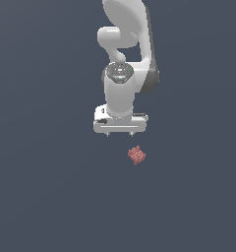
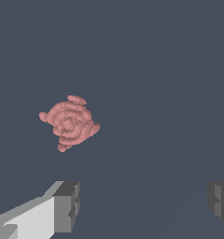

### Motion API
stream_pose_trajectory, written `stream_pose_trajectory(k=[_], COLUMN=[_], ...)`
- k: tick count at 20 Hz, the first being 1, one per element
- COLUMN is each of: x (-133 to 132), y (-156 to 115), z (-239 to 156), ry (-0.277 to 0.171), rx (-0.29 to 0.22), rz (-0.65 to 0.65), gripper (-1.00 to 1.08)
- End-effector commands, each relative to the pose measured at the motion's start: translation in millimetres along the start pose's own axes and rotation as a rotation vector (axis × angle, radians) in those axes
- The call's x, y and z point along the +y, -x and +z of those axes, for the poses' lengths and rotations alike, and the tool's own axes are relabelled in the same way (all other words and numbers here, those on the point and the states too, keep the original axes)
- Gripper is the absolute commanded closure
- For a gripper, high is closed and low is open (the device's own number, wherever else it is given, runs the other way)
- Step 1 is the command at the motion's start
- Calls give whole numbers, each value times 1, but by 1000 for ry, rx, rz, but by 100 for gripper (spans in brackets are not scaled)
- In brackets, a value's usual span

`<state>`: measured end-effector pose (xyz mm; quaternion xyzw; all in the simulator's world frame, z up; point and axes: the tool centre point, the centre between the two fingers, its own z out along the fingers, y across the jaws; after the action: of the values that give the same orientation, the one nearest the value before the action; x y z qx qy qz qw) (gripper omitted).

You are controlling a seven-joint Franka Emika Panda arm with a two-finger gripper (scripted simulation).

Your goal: Pick up the object and move it to a goal position.

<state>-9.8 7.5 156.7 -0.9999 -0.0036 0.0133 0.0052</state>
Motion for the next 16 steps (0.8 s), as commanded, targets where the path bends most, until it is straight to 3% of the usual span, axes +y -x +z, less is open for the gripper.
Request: stream_pose_trajectory(k=[1,9,16], x=[0,-24,-26], y=[0,-2,-3], z=[0,0,2], ry=[0,-13,-13], rx=[0,-13,-13], rz=[0,-47,-60], gripper=[-92,-92,-92])
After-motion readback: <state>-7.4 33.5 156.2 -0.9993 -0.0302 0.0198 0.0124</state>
